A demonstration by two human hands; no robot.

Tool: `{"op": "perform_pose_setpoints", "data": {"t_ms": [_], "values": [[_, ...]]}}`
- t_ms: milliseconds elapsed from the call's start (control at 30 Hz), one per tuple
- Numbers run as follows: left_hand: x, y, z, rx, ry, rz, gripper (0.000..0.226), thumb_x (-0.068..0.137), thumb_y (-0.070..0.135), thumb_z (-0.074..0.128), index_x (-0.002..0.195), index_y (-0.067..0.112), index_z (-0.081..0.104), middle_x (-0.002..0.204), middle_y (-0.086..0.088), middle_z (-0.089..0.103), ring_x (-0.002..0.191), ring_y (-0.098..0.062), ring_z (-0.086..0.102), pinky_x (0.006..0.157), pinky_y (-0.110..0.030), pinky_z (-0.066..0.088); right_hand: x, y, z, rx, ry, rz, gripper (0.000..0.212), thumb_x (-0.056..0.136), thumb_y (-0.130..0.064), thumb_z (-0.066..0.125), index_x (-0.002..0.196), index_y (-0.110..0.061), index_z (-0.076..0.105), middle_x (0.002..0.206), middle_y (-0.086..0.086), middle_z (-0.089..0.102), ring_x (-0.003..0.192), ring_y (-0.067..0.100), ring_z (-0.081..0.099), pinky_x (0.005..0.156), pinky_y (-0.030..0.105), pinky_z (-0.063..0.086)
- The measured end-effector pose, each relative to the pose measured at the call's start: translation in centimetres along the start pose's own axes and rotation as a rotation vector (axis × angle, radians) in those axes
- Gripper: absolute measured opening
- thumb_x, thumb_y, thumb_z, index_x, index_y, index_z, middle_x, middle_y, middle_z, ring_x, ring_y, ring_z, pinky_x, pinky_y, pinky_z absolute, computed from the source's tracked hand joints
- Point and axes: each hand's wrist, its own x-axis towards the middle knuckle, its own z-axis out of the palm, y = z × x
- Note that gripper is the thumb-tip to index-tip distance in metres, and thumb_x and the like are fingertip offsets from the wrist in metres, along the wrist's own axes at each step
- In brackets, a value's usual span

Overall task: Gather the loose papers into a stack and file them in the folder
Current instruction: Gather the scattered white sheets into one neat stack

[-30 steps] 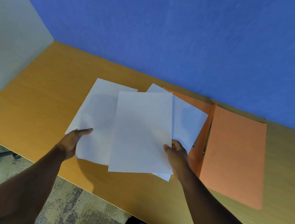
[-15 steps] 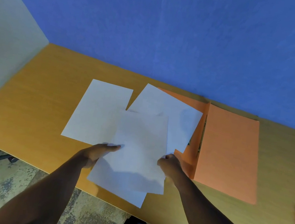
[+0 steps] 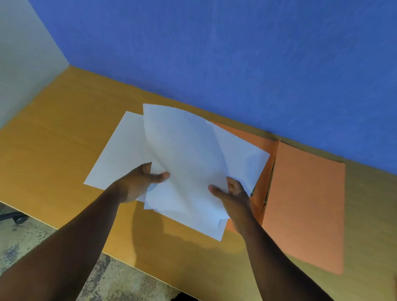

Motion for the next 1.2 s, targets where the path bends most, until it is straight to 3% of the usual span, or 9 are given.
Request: {"op": "perform_pose_setpoints", "data": {"t_ms": [167,267,400,533,600,800,933,1100,1200], "values": [[0.5,4.1,1.2,0.091,0.278,0.201,0.027,0.087,0.02,0.075,0.112,0.023,0.067,0.109,0.007,0.072,0.104,-0.009,0.066,0.1,-0.037,0.051,0.6,-3.2,-0.6,-0.002,0.12,-0.186,0.039,0.074,-0.011,0.083,0.103,-0.023,0.06,0.103,-0.002,0.074,0.095,0.019,0.072,0.082,0.032,0.058],[0.4,5.6,2.2,0.132,0.357,0.345,0.029,0.087,0.014,0.075,0.111,0.027,0.065,0.107,0.011,0.071,0.096,-0.002,0.067,0.084,-0.025,0.054,0.2,-4.8,-0.6,-0.109,0.186,-0.266,0.035,0.077,-0.014,0.079,0.104,-0.023,0.058,0.098,-0.006,0.073,0.092,0.016,0.07,0.079,0.032,0.058],[0.5,6.4,3.2,0.17,0.421,0.424,0.034,0.085,0.016,0.077,0.115,0.023,0.064,0.104,0.014,0.069,0.084,0.011,0.066,0.071,-0.01,0.052,-0.6,-6.1,-0.3,-0.133,0.177,-0.338,0.042,0.083,-0.02,0.075,0.121,-0.022,0.057,0.11,-0.006,0.068,0.1,0.012,0.064,0.083,0.021,0.051],[0.4,6.8,3.8,0.133,0.442,0.472,0.044,0.084,0.019,0.078,0.124,0.021,0.059,0.109,0.013,0.068,0.092,0.007,0.065,0.073,-0.006,0.052,-1.1,-6.9,-0.1,-0.215,0.198,-0.367,0.04,0.088,-0.027,0.071,0.124,-0.016,0.057,0.11,-0.006,0.066,0.1,0.01,0.061,0.069,-0.001,0.041],[0.1,6.9,4.1,0.111,0.436,0.492,0.043,0.085,0.017,0.077,0.122,0.026,0.057,0.11,0.015,0.067,0.092,0.01,0.065,0.074,-0.008,0.053,-1.4,-7.2,-0.1,-0.239,0.217,-0.37,0.038,0.088,-0.028,0.071,0.121,-0.013,0.059,0.106,-0.006,0.066,0.096,0.008,0.061,0.063,-0.005,0.039],[-0.6,6.9,4.5,0.034,0.394,0.518,0.031,0.086,0.013,0.075,0.109,0.03,0.064,0.1,0.016,0.075,0.093,0.0,0.071,0.074,-0.017,0.056,-2.1,-7.4,0.0,-0.296,0.18,-0.378,0.046,0.09,-0.031,0.067,0.132,-0.015,0.053,0.127,-0.003,0.064,0.117,0.015,0.058,0.1,0.028,0.047],[-0.5,6.1,4.5,-0.004,0.4,0.498,0.032,0.084,0.016,0.078,0.111,0.028,0.065,0.108,0.008,0.074,0.097,-0.006,0.072,0.08,-0.023,0.058,-2.1,-7.2,0.1,-0.339,0.148,-0.342,0.042,0.094,-0.024,0.062,0.134,-0.016,0.05,0.127,-0.003,0.061,0.111,0.011,0.056,0.092,0.022,0.044],[-0.1,5.1,5.1,-0.014,0.431,0.453,0.032,0.085,0.017,0.078,0.109,0.032,0.063,0.103,0.014,0.072,0.091,0.004,0.07,0.075,-0.016,0.056,-2.1,-6.2,-0.1,-0.471,0.118,-0.288,0.036,0.1,-0.016,0.05,0.135,-0.011,0.047,0.131,0.004,0.059,0.121,0.021,0.055,0.092,0.022,0.041],[-0.2,5.3,5.4,-0.037,0.462,0.461,0.027,0.087,0.017,0.075,0.108,0.031,0.064,0.104,0.012,0.072,0.089,0.004,0.07,0.07,-0.013,0.054,-2.1,-5.9,-0.3,-0.508,0.201,-0.34,0.035,0.099,-0.018,0.05,0.133,-0.007,0.049,0.119,0.008,0.066,0.102,0.017,0.061,0.091,0.021,0.049]]}}
